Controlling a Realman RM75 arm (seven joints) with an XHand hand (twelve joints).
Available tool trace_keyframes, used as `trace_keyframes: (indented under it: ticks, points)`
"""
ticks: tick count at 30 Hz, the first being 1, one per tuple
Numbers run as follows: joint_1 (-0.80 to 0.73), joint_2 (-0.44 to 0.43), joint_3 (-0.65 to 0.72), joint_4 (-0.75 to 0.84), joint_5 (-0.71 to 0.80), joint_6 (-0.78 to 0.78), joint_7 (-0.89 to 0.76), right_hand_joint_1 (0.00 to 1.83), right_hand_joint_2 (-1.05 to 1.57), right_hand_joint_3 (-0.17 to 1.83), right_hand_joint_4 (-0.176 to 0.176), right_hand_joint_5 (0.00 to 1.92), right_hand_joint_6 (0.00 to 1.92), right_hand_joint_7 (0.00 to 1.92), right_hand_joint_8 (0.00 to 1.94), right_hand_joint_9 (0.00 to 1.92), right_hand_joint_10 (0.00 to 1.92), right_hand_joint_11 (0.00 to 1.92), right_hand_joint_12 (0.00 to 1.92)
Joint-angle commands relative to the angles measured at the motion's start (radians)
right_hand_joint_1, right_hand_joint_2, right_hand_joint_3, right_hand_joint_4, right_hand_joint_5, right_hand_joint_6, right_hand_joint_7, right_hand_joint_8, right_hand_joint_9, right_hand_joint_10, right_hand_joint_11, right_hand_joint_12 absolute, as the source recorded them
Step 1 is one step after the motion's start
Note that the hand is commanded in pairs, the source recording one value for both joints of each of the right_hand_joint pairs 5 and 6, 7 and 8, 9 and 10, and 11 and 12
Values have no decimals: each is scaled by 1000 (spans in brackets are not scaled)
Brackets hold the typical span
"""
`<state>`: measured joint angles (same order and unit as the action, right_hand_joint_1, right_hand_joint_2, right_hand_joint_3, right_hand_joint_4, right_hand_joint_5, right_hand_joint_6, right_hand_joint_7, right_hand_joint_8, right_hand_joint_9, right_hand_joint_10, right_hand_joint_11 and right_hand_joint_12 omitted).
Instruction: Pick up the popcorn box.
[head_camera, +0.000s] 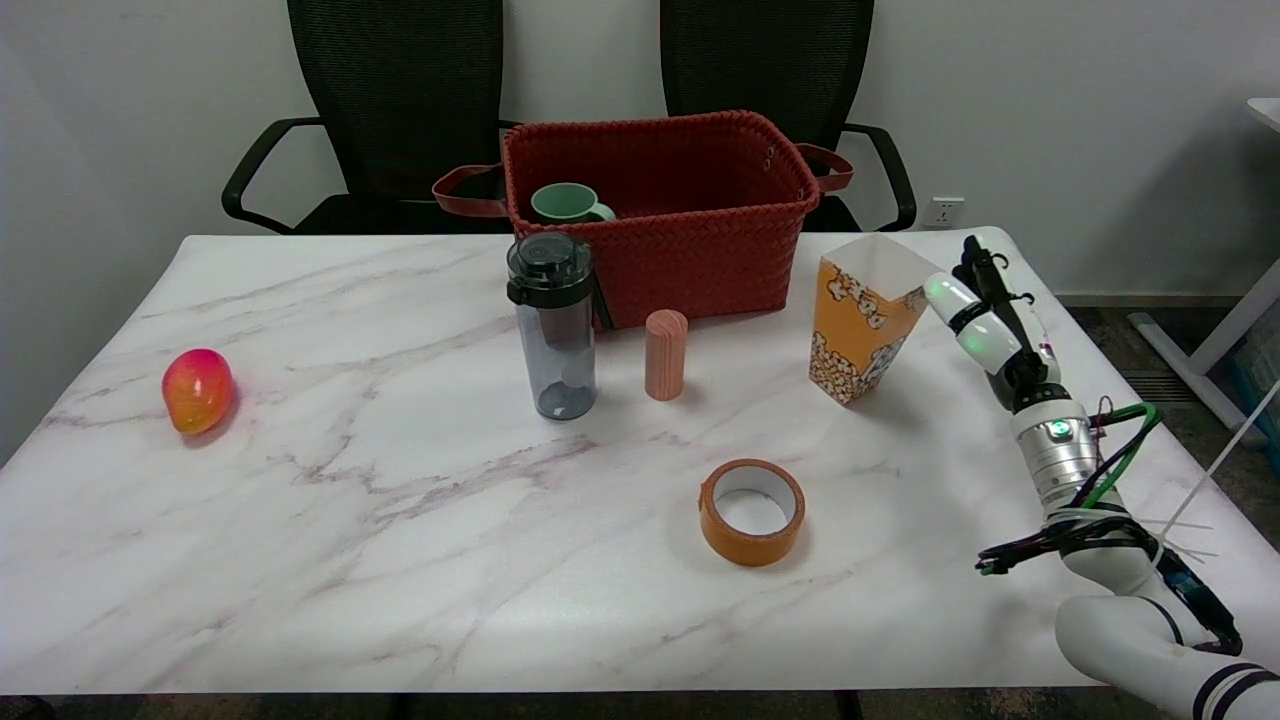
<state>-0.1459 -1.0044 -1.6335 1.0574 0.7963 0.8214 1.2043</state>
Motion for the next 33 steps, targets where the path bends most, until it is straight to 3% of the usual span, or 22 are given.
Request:
trace_keyframes:
  ticks: [1, 6, 8, 10, 22, 33]
  points:
    - [-60, 12, 35, 14, -7, 34, 31, 424, 841, 505, 0, 0, 0, 0, 0, 84, 84, 214, 214]
    - [-77, 22, 29, 17, -23, 36, 31, 464, 758, 542, 0, 0, 0, 0, 0, 91, 91, 216, 216]
    - [-82, 22, 32, 18, -37, 36, 31, 599, 619, 232, 0, 0, 0, 0, 0, 94, 94, 227, 227]
    - [-82, 22, 34, 16, -47, 36, 31, 647, 580, 129, 0, 0, 0, 0, 0, 99, 99, 249, 249]
    - [-82, 22, 14, 6, -73, 38, 31, 733, 490, 69, 0, 0, 0, 0, 0, 121, 121, 281, 281]
    - [-64, 27, -4, -18, -139, -15, 22, 868, 365, -175, 0, 0, 0, 0, 0, 118, 118, 283, 283]
